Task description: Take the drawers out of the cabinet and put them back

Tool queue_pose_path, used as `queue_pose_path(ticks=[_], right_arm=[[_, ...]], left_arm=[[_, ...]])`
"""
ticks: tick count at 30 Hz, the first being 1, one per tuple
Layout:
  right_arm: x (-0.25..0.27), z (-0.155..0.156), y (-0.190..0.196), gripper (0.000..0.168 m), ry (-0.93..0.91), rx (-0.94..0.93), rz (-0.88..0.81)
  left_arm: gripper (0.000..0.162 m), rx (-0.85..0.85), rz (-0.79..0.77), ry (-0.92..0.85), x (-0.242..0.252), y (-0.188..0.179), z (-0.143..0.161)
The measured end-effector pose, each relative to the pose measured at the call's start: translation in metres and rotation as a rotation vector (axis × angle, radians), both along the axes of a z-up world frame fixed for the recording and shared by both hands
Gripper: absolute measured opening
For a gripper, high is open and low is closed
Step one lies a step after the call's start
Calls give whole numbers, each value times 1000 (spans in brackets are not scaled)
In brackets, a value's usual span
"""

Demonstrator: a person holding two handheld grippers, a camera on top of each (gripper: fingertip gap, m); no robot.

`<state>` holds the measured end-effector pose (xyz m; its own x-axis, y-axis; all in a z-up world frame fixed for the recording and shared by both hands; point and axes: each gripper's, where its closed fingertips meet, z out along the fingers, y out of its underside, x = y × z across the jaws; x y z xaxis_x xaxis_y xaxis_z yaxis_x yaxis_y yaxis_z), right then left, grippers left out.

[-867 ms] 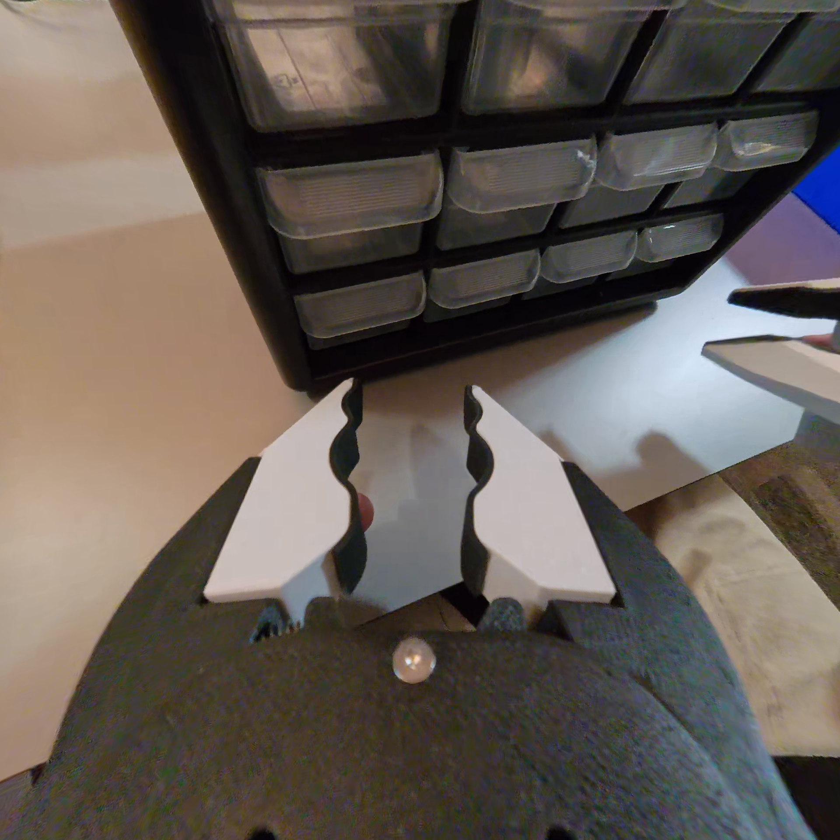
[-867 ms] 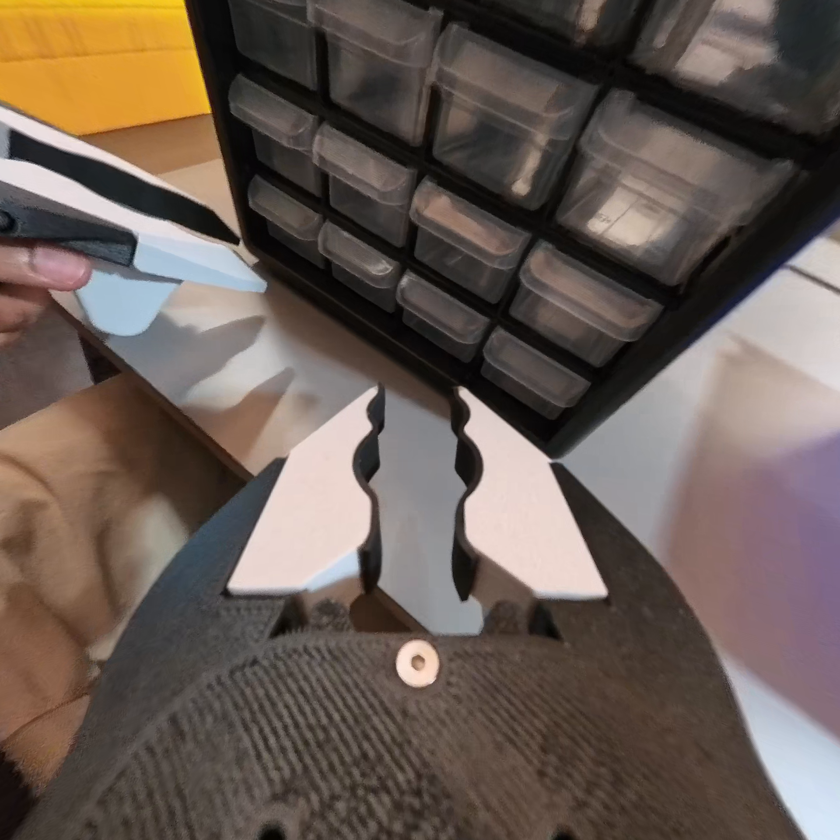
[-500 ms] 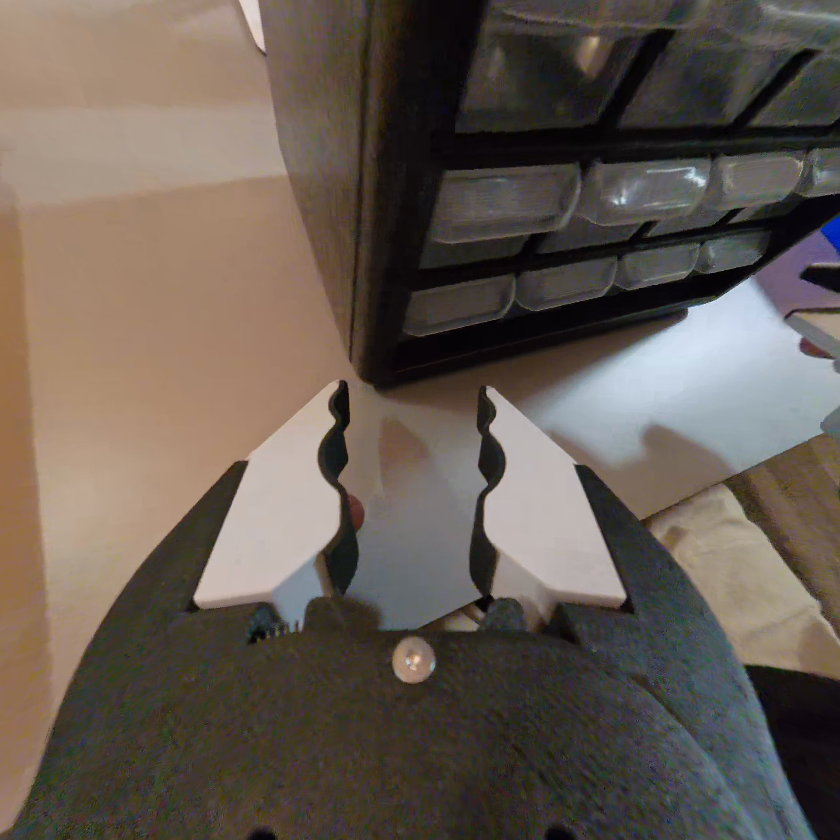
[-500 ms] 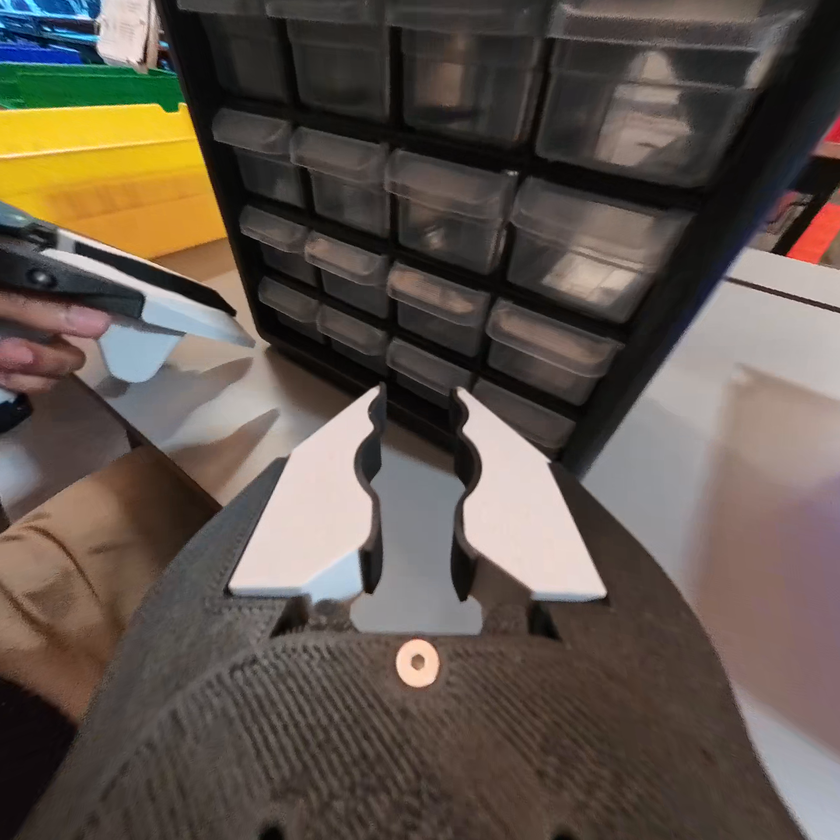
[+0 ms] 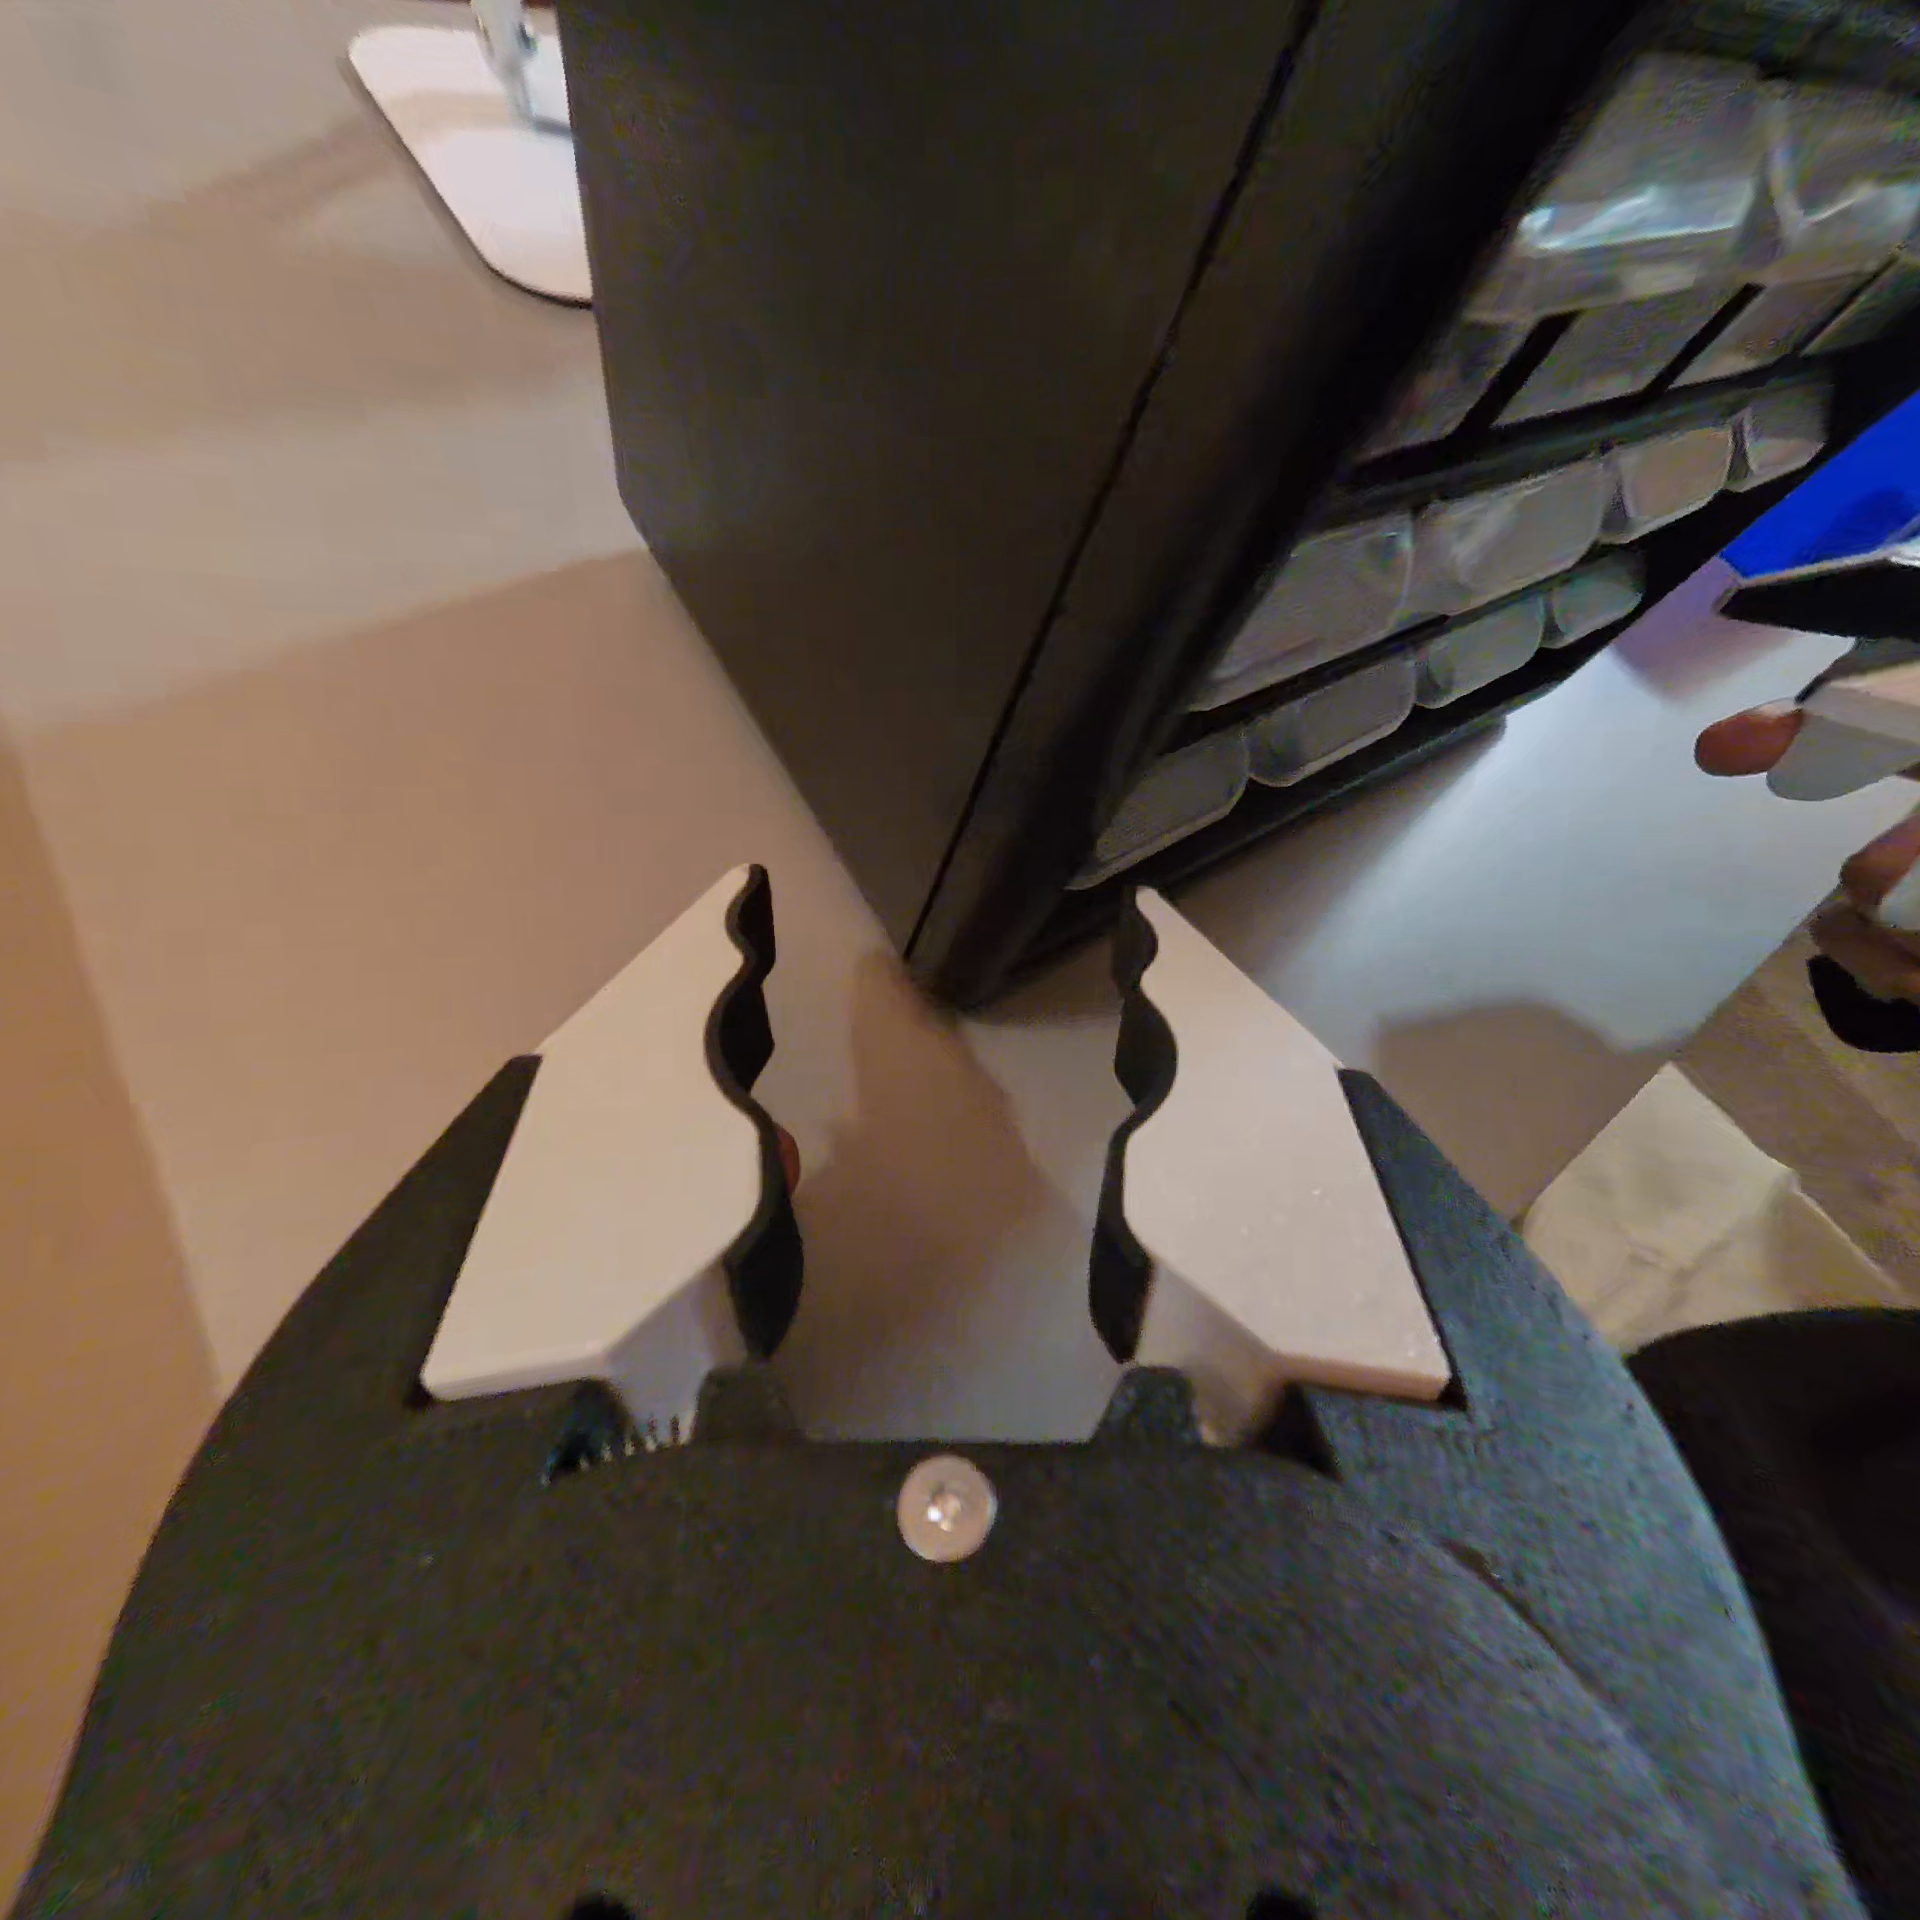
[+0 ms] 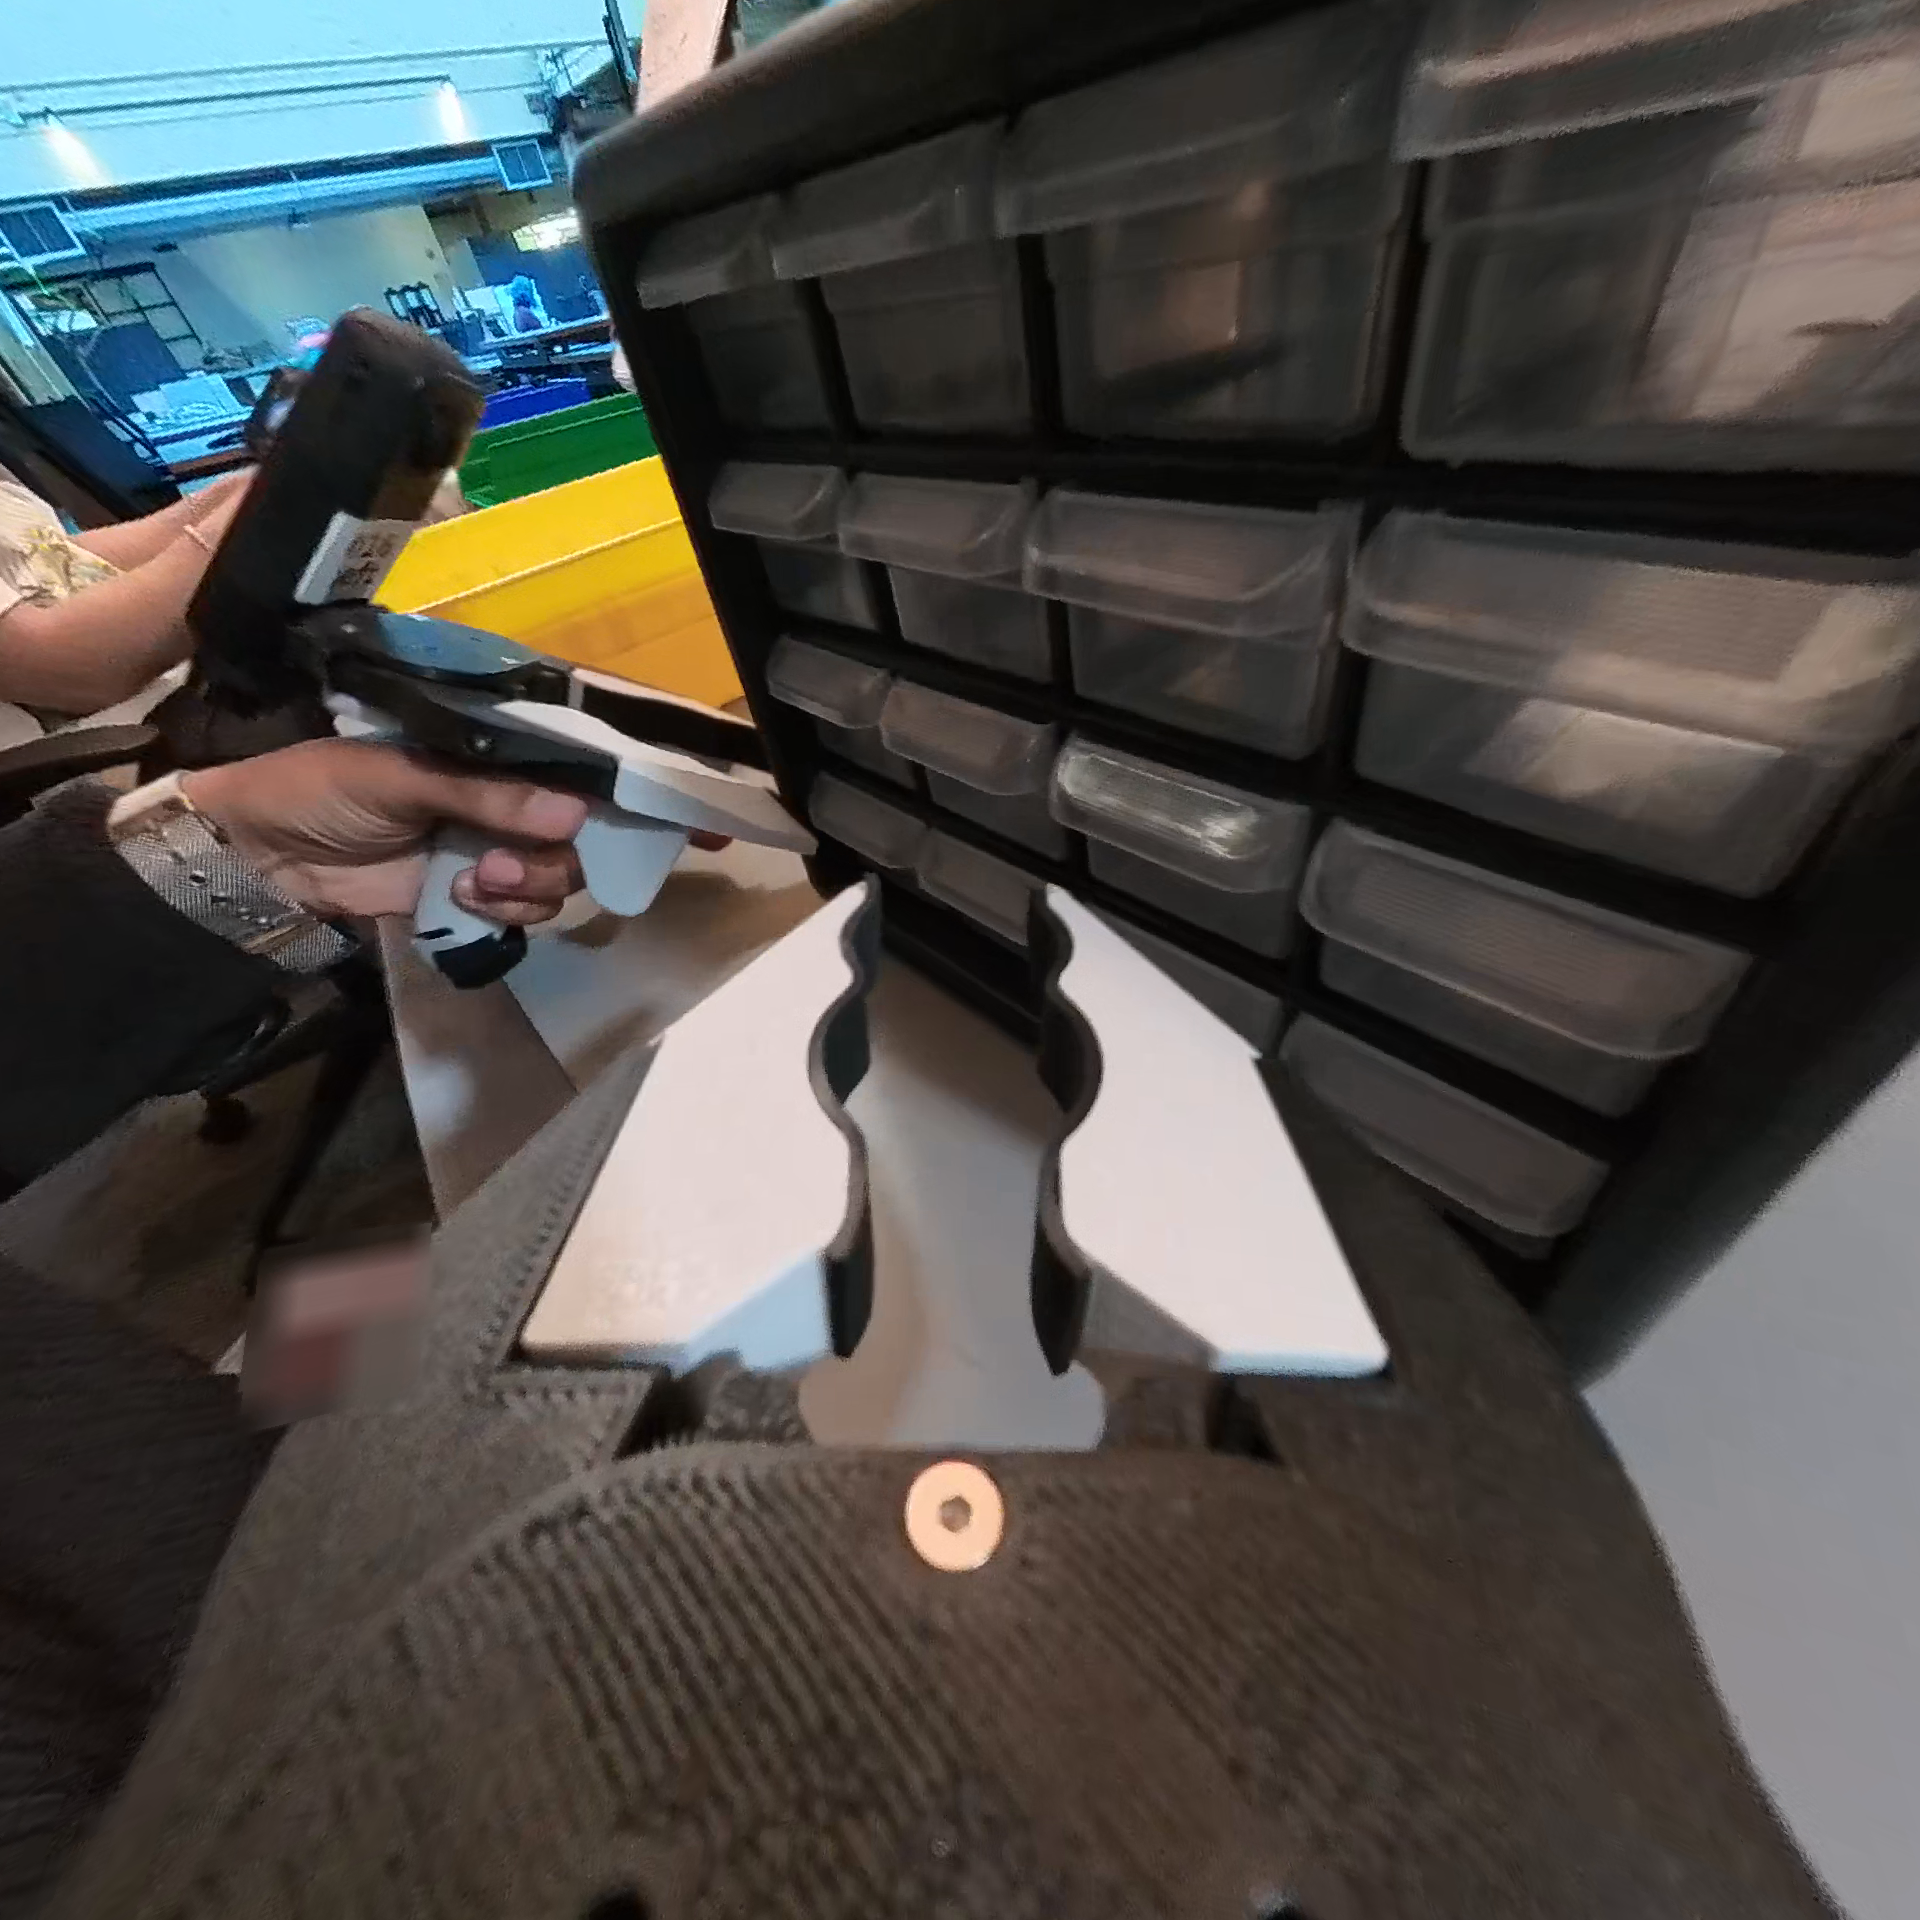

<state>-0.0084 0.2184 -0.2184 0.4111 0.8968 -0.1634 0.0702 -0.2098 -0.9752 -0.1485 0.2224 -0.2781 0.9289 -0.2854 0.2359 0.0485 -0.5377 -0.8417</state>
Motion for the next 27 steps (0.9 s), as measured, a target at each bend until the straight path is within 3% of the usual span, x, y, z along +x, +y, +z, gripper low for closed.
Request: queue_pose_path(ticks=[1, 6, 15, 27], right_arm=[[3, 1, 0, 27, 6, -5, -9], [10, 4, -6, 26, 33, -38, -13], [15, -3, -4, 23, -63, 87, -57], [-4, -11, -18, 24, -60, 34, 18]], left_arm=[[64, 34, 1, 32, 2, 1, 3], [49, 95, 13, 102, 14, 4, 9], [48, 107, 2, 100, 15, 5, 10], [47, 116, -27, 106, 20, 0, 10]])
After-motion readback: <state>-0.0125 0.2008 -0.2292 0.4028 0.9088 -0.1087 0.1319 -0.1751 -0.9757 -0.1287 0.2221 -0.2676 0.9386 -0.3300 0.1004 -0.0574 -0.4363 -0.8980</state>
